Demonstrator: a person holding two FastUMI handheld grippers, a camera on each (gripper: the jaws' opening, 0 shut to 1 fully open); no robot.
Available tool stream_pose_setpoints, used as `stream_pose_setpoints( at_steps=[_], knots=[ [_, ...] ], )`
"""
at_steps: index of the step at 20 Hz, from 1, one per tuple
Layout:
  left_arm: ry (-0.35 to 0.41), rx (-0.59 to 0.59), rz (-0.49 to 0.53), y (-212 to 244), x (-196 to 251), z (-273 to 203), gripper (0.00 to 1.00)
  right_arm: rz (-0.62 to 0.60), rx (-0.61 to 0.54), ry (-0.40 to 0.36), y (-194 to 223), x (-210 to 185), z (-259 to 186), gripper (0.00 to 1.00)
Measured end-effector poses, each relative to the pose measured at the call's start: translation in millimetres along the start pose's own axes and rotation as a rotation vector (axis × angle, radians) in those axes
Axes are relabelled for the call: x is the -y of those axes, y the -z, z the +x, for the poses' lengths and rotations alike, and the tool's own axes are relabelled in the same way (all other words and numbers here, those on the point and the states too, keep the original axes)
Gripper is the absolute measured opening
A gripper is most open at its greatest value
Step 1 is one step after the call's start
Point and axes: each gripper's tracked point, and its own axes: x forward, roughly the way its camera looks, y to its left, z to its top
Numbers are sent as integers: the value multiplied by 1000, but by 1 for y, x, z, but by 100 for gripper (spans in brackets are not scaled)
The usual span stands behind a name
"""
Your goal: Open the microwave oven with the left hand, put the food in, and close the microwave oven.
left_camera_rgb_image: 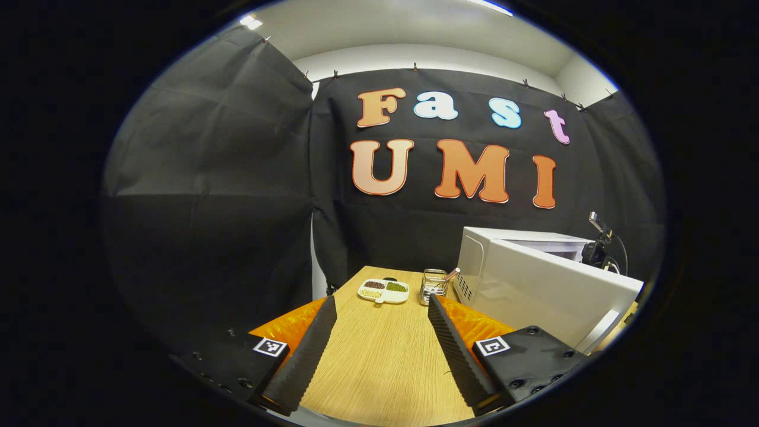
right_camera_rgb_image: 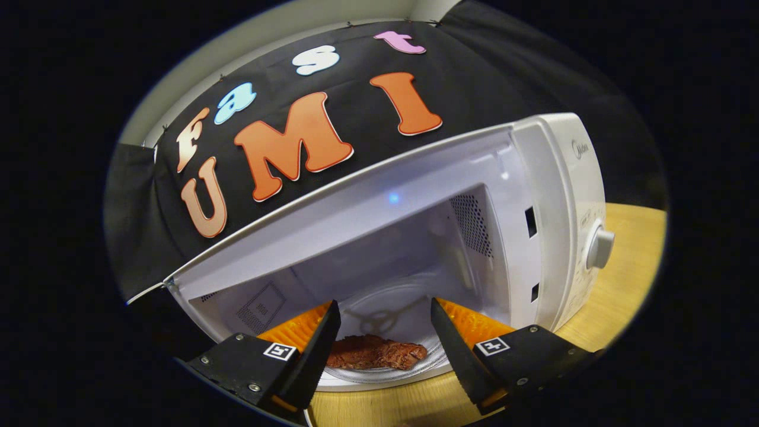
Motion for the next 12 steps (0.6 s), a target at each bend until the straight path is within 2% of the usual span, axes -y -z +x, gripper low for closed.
stream_pose_setpoints(
  at_steps=[3,10,12],
  knots=[
    [21,29,-14,-9,6,-10,99,-107,44,25,-27,9,-18,94],
    [43,57,-24,-20,17,-31,97,-229,74,-64,-86,13,-81,95],
    [57,64,-27,-21,23,-35,98,-248,82,-48,-104,28,-98,94]
  ],
)
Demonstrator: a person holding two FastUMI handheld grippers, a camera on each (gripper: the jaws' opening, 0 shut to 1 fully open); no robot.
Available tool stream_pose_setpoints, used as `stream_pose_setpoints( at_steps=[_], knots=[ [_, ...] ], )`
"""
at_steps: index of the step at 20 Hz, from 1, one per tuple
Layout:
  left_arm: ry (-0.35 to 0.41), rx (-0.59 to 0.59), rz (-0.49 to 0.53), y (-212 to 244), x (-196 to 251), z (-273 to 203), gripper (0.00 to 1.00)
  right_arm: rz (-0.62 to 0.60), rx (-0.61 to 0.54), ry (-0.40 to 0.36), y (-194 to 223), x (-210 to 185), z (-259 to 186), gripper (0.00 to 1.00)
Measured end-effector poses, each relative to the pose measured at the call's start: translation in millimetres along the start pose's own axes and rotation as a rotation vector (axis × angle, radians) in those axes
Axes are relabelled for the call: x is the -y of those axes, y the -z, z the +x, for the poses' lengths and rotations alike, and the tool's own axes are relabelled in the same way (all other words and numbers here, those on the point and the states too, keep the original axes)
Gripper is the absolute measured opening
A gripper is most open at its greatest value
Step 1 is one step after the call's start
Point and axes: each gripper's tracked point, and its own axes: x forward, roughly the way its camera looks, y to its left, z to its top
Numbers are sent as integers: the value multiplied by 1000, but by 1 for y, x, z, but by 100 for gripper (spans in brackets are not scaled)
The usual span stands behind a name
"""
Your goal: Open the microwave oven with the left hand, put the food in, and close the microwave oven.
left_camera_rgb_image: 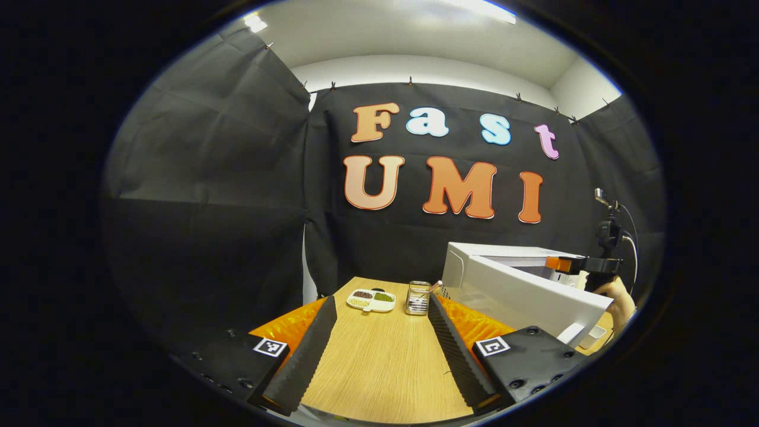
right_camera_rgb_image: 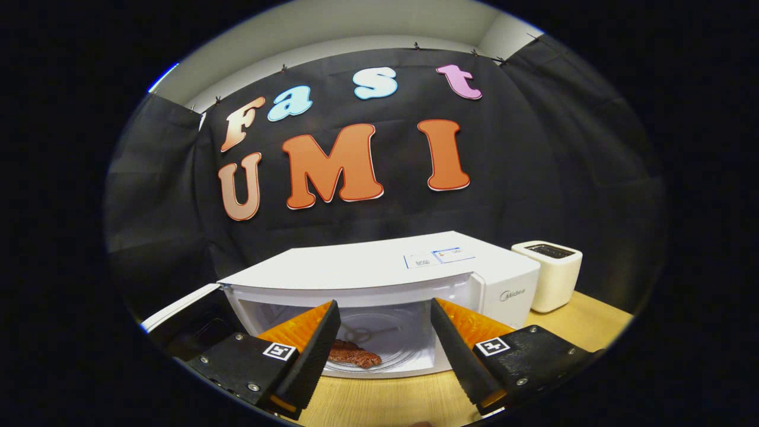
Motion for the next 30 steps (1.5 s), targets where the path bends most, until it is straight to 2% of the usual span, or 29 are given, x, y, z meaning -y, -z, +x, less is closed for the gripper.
stream_pose_setpoints(
  at_steps=[1,4,5,9,10,12,15,30],
  knots=[
    [13,1,-4,0,5,-1,99,1,-1,21,-7,11,-8,94],
    [47,-8,3,3,17,-5,98,13,0,19,-26,26,-34,94],
    [62,-23,10,8,24,-7,82,3,5,24,-32,33,-42,95],
    [10,-69,24,21,18,-11,19,-24,21,52,-49,63,-73,95],
    [16,-75,15,26,24,-12,7,-18,19,53,-50,68,-80,94],
    [50,-92,-6,35,36,-14,4,-4,22,55,-55,80,-92,95],
    [64,-103,18,40,52,-14,4,-13,39,68,-63,96,-108,94],
    [255,-158,42,70,162,-10,4,-5,60,73,-76,144,-162,95]
  ],
)
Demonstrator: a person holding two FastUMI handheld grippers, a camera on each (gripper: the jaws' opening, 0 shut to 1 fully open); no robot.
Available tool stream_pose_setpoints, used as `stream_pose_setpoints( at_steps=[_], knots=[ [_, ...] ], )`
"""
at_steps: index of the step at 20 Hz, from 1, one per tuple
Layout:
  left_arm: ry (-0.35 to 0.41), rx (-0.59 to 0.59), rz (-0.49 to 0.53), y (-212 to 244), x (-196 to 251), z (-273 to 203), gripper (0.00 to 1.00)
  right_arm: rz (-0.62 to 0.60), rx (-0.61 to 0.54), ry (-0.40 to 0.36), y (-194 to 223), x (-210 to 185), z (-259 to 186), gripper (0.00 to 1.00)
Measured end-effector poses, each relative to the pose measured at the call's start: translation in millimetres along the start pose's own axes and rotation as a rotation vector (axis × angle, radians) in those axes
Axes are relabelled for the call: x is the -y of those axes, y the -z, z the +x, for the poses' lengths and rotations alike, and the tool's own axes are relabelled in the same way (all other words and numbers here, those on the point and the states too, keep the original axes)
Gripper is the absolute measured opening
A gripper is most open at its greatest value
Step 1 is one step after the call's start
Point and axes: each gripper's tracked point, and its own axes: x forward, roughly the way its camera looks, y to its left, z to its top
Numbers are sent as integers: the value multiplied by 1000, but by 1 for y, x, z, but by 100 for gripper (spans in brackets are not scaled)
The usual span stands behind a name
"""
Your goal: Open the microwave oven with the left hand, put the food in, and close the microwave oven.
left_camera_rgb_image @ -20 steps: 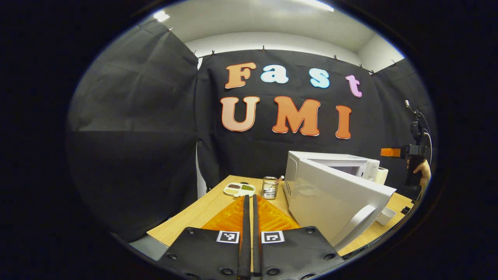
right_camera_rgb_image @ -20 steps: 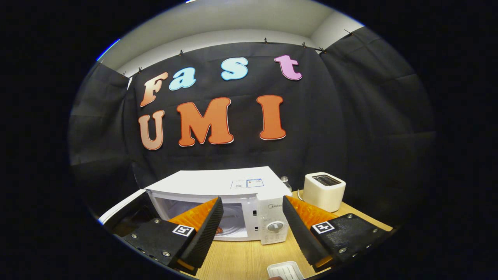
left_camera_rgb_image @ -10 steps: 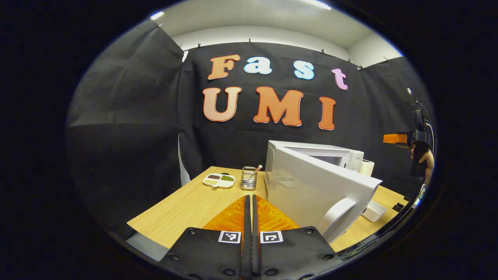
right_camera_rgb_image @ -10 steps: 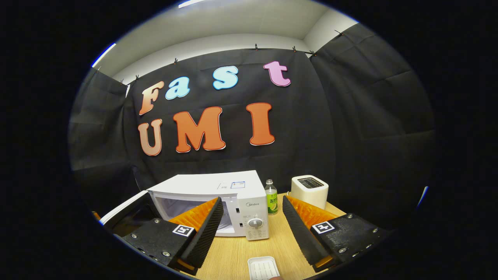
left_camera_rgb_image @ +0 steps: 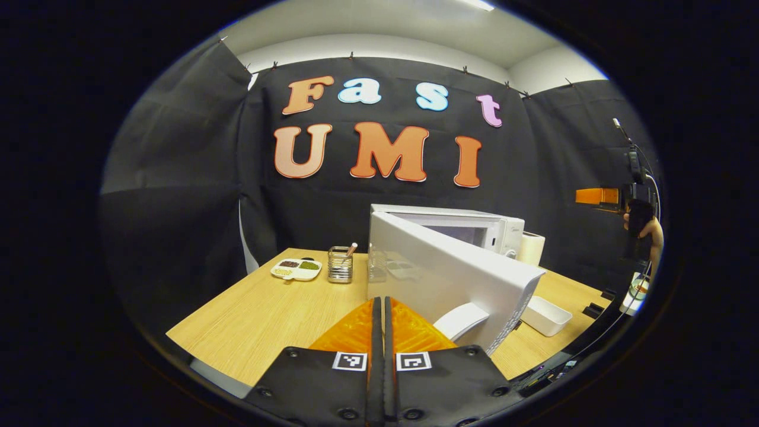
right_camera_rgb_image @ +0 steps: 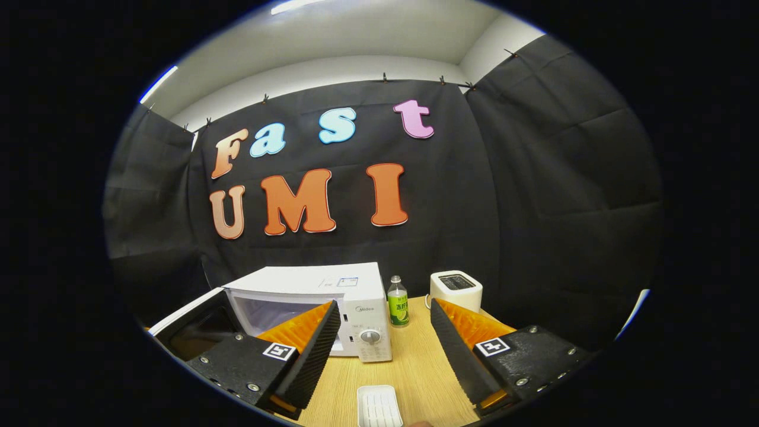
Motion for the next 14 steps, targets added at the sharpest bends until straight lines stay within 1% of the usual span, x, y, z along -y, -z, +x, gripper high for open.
stream_pose_setpoints(
  at_steps=[4,7,11,14],
  knots=[
    [70,-14,-19,6,34,10,4,-11,0,15,0,12,-3,94],
    [111,-20,-5,5,56,18,4,-25,3,25,-1,22,-8,95],
    [187,-21,-12,-3,97,37,4,-5,11,41,-5,38,-12,95],
    [234,-28,14,-5,127,54,4,-3,15,54,-4,49,-15,94]
  ],
)
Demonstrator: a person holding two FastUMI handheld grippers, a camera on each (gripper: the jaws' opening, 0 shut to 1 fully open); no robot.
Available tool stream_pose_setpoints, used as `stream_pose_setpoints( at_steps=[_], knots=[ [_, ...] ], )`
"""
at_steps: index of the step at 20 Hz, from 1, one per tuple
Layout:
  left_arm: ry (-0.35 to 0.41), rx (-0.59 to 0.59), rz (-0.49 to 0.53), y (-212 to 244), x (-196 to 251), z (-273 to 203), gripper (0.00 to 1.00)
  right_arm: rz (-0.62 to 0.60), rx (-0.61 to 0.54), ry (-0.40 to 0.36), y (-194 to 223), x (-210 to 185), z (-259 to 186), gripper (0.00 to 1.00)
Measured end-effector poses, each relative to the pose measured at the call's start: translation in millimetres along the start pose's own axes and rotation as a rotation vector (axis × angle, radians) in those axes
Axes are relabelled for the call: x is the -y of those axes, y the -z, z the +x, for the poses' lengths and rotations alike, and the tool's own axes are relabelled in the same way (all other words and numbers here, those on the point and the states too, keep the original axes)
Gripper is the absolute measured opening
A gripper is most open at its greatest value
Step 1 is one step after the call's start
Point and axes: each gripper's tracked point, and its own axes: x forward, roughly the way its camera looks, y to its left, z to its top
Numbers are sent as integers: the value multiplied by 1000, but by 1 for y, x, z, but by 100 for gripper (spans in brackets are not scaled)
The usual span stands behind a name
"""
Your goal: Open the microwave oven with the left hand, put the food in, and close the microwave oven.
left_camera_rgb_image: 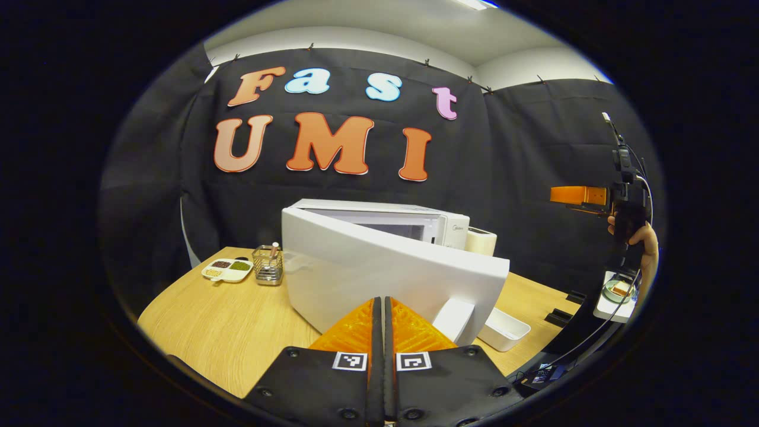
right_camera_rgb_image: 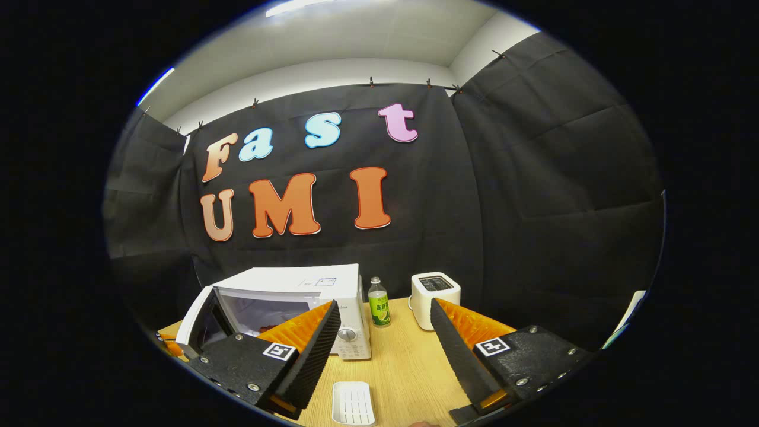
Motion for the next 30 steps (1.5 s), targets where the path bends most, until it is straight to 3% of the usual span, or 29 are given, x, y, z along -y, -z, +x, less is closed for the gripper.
stream_pose_setpoints(
  at_steps=[7,15,26,30],
  knots=[
    [23,-19,28,-5,31,54,4,-30,-1,25,5,28,-7,94],
    [36,-44,-29,-6,42,123,4,-31,-31,66,21,59,5,95],
    [-16,-76,-2,11,32,208,4,-20,-65,104,45,83,28,94],
    [-78,-32,27,1,20,229,4,-25,-66,118,49,89,33,94]
  ],
)
